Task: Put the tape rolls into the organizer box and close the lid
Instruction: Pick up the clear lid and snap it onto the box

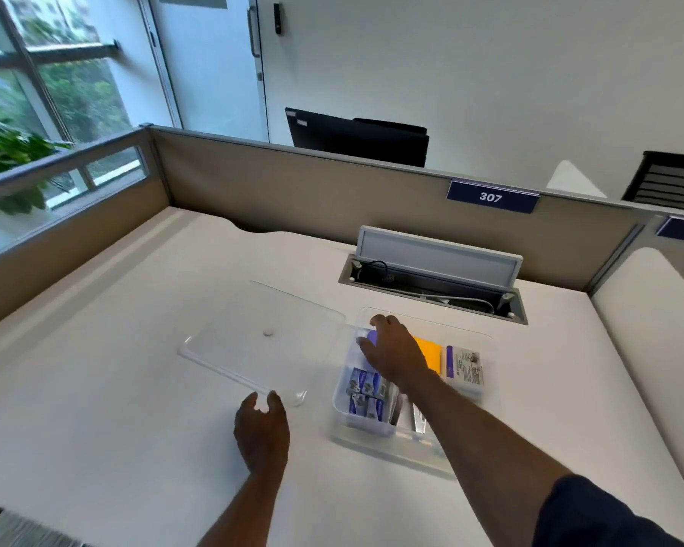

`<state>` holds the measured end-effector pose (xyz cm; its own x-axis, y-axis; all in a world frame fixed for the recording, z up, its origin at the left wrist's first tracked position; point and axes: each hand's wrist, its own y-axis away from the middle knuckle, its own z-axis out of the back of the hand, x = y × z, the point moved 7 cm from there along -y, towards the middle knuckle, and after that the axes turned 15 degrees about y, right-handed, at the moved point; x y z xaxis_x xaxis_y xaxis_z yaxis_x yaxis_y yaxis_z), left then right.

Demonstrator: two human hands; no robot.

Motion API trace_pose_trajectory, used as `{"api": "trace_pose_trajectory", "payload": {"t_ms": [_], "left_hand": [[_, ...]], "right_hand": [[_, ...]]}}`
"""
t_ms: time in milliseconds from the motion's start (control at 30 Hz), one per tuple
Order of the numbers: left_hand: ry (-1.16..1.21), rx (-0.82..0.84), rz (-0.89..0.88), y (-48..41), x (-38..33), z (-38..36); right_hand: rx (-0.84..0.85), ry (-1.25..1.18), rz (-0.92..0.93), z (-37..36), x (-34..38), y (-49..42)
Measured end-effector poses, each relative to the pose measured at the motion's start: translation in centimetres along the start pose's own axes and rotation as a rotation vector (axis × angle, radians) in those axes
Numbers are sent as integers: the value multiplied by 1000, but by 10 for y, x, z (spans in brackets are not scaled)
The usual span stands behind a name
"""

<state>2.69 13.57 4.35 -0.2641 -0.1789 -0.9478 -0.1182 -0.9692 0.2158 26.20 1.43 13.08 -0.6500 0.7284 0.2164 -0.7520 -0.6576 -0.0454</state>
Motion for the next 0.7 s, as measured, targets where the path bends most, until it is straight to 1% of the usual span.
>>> {"api": "trace_pose_trajectory", "payload": {"t_ms": [200,367,467,533,633,700], "left_hand": [[118,-82,236,-49,-16,-1],[188,-52,437,-80,-17,-15],[168,-66,509,-96,-21,-21],[98,-67,547,-107,-23,-23],[11,-56,584,-121,-21,-26],[2,-76,603,-127,-20,-26]], "right_hand": [[113,48,62,-15,52,-52],[223,80,49,-34,77,-98],[286,103,27,-49,86,-121],[322,121,15,-61,90,-135],[363,160,8,-80,94,-150],[389,190,-1,-92,97,-159]]}}
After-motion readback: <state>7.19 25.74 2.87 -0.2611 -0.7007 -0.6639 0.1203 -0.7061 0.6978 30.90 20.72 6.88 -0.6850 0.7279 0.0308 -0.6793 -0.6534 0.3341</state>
